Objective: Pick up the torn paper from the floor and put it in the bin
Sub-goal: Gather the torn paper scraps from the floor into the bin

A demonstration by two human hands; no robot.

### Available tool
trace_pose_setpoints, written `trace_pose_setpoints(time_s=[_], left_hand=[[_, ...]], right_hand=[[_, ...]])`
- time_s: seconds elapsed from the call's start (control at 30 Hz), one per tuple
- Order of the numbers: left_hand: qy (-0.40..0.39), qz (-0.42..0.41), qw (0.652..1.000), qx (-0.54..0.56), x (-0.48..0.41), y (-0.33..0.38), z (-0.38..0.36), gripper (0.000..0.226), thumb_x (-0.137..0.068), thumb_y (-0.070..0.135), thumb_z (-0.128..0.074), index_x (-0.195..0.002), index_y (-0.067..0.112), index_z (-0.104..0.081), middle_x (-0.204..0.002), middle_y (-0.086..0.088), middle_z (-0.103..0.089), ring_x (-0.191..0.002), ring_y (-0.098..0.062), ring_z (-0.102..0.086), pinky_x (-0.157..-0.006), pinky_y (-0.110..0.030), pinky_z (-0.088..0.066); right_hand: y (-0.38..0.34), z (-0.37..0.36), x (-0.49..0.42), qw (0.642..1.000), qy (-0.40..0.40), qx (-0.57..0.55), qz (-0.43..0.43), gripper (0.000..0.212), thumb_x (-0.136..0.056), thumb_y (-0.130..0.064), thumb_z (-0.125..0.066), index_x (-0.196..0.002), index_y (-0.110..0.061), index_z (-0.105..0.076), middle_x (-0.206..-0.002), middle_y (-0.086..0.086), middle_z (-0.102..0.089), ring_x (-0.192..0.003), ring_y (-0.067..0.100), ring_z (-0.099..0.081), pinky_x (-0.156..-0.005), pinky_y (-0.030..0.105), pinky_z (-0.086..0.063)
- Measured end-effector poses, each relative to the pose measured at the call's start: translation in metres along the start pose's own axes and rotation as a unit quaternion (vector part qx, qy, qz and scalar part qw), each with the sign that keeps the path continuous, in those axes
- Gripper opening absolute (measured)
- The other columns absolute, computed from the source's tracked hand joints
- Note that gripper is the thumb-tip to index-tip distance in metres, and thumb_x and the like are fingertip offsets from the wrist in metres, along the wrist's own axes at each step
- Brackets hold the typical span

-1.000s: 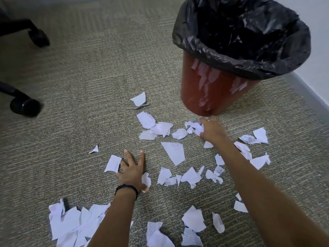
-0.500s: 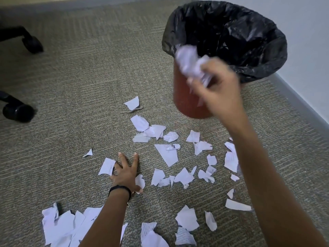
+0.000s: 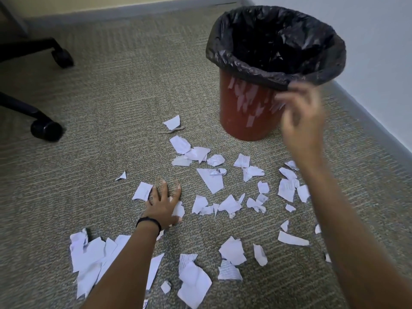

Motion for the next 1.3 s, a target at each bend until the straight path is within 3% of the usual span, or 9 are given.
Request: trace_pose_setpoints(time_s=[0.07,0.13,0.23,0.3,0.57,0.83,1.0,1.17,1.3], left_hand=[[0.015,-0.014,1.0,-0.015,0.005,0.001,-0.005,0.075,-0.097,0.04,-0.044,-0.149,0.032,0.011,-0.155,-0.014,0.025,-0.142,-0.043,0.016,-0.116,-0.057,-0.014],[0.029,-0.032,0.999,-0.009,0.009,0.0,-0.004,0.069,-0.099,0.031,-0.043,-0.15,0.033,0.003,-0.157,-0.011,0.019,-0.144,-0.04,0.012,-0.115,-0.052,-0.017],[0.039,-0.065,0.997,0.019,0.014,-0.002,0.001,0.064,-0.097,0.015,-0.047,-0.15,0.032,-0.014,-0.16,-0.005,0.006,-0.147,-0.031,0.001,-0.116,-0.043,-0.021],[0.041,-0.084,0.995,0.033,0.017,-0.003,0.003,0.062,-0.095,0.015,-0.052,-0.148,0.03,-0.024,-0.16,-0.003,-0.001,-0.147,-0.027,-0.007,-0.118,-0.041,-0.022],[0.07,-0.061,0.994,0.065,0.031,-0.015,0.006,0.049,-0.09,0.006,-0.056,-0.135,0.022,-0.049,-0.141,-0.006,-0.04,-0.126,-0.025,-0.046,-0.098,-0.032,-0.04],[0.049,-0.027,0.994,0.097,0.028,-0.008,0.019,0.043,-0.092,0.008,-0.056,-0.134,0.015,-0.051,-0.135,-0.009,-0.054,-0.114,-0.025,-0.059,-0.092,-0.031,-0.046],[0.064,-0.03,0.99,0.124,0.021,0.003,0.028,0.039,-0.091,0.007,-0.055,-0.13,0.009,-0.054,-0.13,-0.012,-0.058,-0.112,-0.029,-0.059,-0.092,-0.036,-0.049],[0.092,-0.005,0.987,0.135,0.014,0.013,0.035,0.037,-0.09,0.013,-0.057,-0.127,0.014,-0.057,-0.124,-0.01,-0.062,-0.113,-0.027,-0.058,-0.09,-0.037,-0.048],[0.127,0.002,0.964,0.235,0.01,0.021,0.051,0.024,-0.085,0.011,-0.063,-0.108,0.009,-0.067,-0.101,-0.011,-0.068,-0.095,-0.029,-0.063,-0.076,-0.031,-0.046]], right_hand=[[0.014,-0.02,0.054,0.996,-0.081,0.007,-0.03,0.033,-0.085,0.008,-0.049,-0.109,-0.008,-0.065,-0.131,0.012,-0.047,-0.102,-0.003,-0.042,-0.091,0.008,-0.042],[0.035,-0.045,0.108,0.974,-0.192,0.045,-0.107,0.036,-0.089,-0.003,-0.051,-0.123,-0.013,-0.058,-0.143,0.012,-0.035,-0.122,0.014,-0.043,-0.101,0.03,-0.044],[0.06,-0.066,0.171,0.882,-0.373,0.095,-0.272,0.06,-0.089,-0.036,-0.059,-0.142,-0.023,-0.035,-0.153,0.019,-0.01,-0.141,0.037,-0.017,-0.11,0.052,-0.03],[0.062,-0.072,0.192,0.85,-0.429,0.111,-0.286,0.069,-0.086,-0.044,-0.06,-0.144,-0.027,-0.028,-0.153,0.02,-0.006,-0.141,0.041,-0.012,-0.109,0.058,-0.028],[0.02,-0.088,0.207,0.834,-0.531,0.128,-0.083,0.061,-0.09,-0.015,-0.054,-0.144,-0.03,-0.03,-0.152,0.013,-0.013,-0.137,0.032,-0.024,-0.102,0.038,-0.039],[-0.002,-0.09,0.228,0.82,-0.549,0.141,0.078,0.053,-0.085,0.01,-0.045,-0.132,-0.014,-0.047,-0.145,0.014,-0.03,-0.129,0.032,-0.037,-0.089,0.042,-0.047],[-0.004,-0.088,0.231,0.801,-0.58,0.117,0.09,0.047,-0.089,-0.009,-0.057,-0.133,-0.018,-0.044,-0.146,0.015,-0.027,-0.13,0.032,-0.033,-0.095,0.046,-0.046],[-0.01,-0.097,0.229,0.802,-0.581,0.114,0.083,0.042,-0.084,0.009,-0.051,-0.123,-0.007,-0.054,-0.134,0.019,-0.038,-0.12,0.037,-0.042,-0.085,0.046,-0.048],[-0.003,-0.099,0.217,0.788,-0.604,0.108,0.056,0.03,-0.084,0.004,-0.057,-0.114,-0.001,-0.06,-0.119,0.017,-0.052,-0.106,0.035,-0.055,-0.075,0.036,-0.045]])
Point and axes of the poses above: each hand's wrist, its own x-axis away from the middle knuckle, its own z-axis out of the back of the hand, y = z × x, the point moved 2 cm from there along -x, towards the middle knuckle
